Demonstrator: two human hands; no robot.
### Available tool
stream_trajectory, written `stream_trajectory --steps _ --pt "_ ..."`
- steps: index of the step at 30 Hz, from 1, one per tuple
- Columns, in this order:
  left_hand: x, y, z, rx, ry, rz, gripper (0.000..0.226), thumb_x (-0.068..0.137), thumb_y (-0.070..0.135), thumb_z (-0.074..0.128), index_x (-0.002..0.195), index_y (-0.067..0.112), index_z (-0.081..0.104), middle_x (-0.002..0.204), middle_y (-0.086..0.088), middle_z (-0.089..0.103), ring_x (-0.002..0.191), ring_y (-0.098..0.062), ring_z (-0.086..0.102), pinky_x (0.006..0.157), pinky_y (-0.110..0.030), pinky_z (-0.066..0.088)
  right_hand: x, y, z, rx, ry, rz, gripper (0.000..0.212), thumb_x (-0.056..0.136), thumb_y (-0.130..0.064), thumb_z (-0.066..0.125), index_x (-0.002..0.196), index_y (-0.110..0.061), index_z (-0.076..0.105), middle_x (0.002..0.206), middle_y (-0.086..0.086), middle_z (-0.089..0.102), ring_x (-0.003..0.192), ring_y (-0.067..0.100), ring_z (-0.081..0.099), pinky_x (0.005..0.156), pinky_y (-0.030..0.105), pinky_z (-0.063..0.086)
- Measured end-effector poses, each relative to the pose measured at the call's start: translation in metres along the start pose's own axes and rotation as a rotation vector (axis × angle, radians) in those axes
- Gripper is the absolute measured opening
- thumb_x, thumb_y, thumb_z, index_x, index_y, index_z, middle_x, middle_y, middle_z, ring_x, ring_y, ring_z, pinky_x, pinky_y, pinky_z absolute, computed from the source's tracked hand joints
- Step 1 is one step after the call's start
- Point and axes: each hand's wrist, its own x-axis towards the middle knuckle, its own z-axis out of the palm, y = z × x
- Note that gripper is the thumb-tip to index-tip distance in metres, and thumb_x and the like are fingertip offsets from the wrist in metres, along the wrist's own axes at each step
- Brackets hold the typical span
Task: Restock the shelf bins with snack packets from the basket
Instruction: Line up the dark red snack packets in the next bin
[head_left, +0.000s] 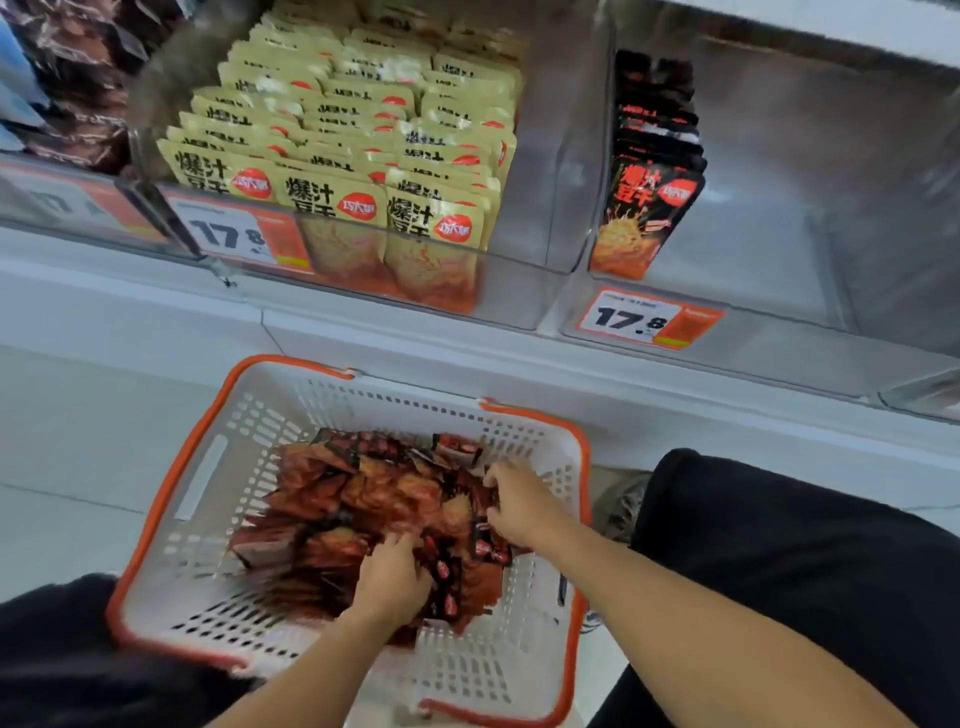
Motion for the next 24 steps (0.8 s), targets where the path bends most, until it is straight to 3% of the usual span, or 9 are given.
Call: stream_trajectory --steps 3,6,8,10,13,16,19,21,24 --pt "0.002 0.000 0.008 0.018 -0.052 0.002 0.049 0.091 0.034 0.052 0.138 0.022 0.046 0.135 -0.001 0.051 0.127 -0.023 0.049 0.105 -0.039 0.036 0.015 0.011 0.040 0.020 -0.080 0.139 0.036 0.087 -0.016 0.064 0.121 -0.014 0.050 0.139 0.012 0.032 0.111 0.030 0.051 0.093 0.037 0.049" --pt "0.013 0.000 0.005 -0.056 -0.056 -0.018 0.046 0.093 0.033 0.053 0.138 0.021 0.046 0.135 0.001 0.050 0.128 -0.023 0.046 0.108 -0.042 0.035 0.023 0.014 0.065 0.015 -0.040 0.202 0.052 0.086 -0.022 0.066 0.135 -0.020 0.045 0.158 0.015 0.006 0.136 0.040 0.034 0.100 0.039 0.048" --pt "0.021 -0.002 0.003 -0.156 -0.044 -0.033 0.039 0.093 0.030 0.056 0.131 0.020 0.053 0.131 0.001 0.053 0.122 -0.021 0.051 0.106 -0.042 0.040 0.025 0.016 0.071 0.072 0.007 0.247 0.066 0.089 -0.020 0.063 0.149 -0.021 0.036 0.163 0.017 -0.003 0.147 0.039 0.019 0.110 0.040 0.038" --pt "0.026 -0.004 0.005 -0.278 -0.020 -0.047 0.031 0.093 0.025 0.060 0.123 0.017 0.058 0.124 0.000 0.058 0.114 -0.020 0.056 0.101 -0.040 0.046 0.026 0.020 0.076 0.164 -0.018 0.225 0.072 0.091 -0.019 0.061 0.155 -0.019 0.029 0.165 0.015 0.006 0.151 0.032 0.016 0.118 0.034 0.025" --pt "0.031 -0.003 0.006 -0.393 0.001 -0.039 0.016 0.094 0.017 0.060 0.110 0.016 0.061 0.110 0.001 0.064 0.103 -0.016 0.061 0.087 -0.026 0.050 0.023 0.023 0.083 0.280 0.008 0.197 0.068 0.090 -0.021 0.063 0.153 -0.019 0.036 0.162 0.007 0.024 0.150 0.021 0.021 0.118 0.026 0.018" --pt "0.038 0.004 0.009 -0.482 0.010 -0.051 0.013 0.093 0.015 0.061 0.106 0.017 0.062 0.095 0.005 0.065 0.083 -0.006 0.060 0.066 -0.010 0.042 0.016 0.023 0.087 0.372 0.038 0.189 0.055 0.092 -0.014 0.061 0.145 -0.019 0.049 0.152 0.002 0.043 0.143 0.017 0.037 0.109 0.011 0.021" --pt "0.045 0.018 0.015 -0.531 -0.068 -0.073 0.022 0.089 0.019 0.068 0.109 0.013 0.065 0.091 0.004 0.069 0.083 -0.012 0.064 0.070 -0.019 0.048 0.008 0.023 0.091 0.490 0.051 0.216 0.052 0.092 -0.005 0.058 0.143 -0.018 0.052 0.120 -0.003 0.062 0.116 0.012 0.058 0.091 0.000 0.035" --pt "0.049 0.026 0.023 -0.547 -0.108 -0.091 0.026 0.086 0.023 0.072 0.108 0.013 0.065 0.091 0.001 0.071 0.088 -0.017 0.066 0.073 -0.027 0.049 0.008 0.024 0.090 0.621 0.070 0.274 0.058 0.092 0.003 0.055 0.146 -0.015 0.046 0.125 -0.003 0.060 0.111 0.006 0.056 0.100 0.012 0.043" --pt "0.057 0.035 0.034 -0.538 -0.089 -0.114 0.030 0.084 0.035 0.076 0.101 0.012 0.070 0.080 0.003 0.070 0.076 -0.015 0.065 0.060 -0.023 0.041 0.012 0.027 0.084 0.751 0.028 0.412 0.073 0.087 0.009 0.055 0.153 -0.015 0.032 0.145 -0.002 0.044 0.129 0.015 0.048 0.106 0.025 0.043"
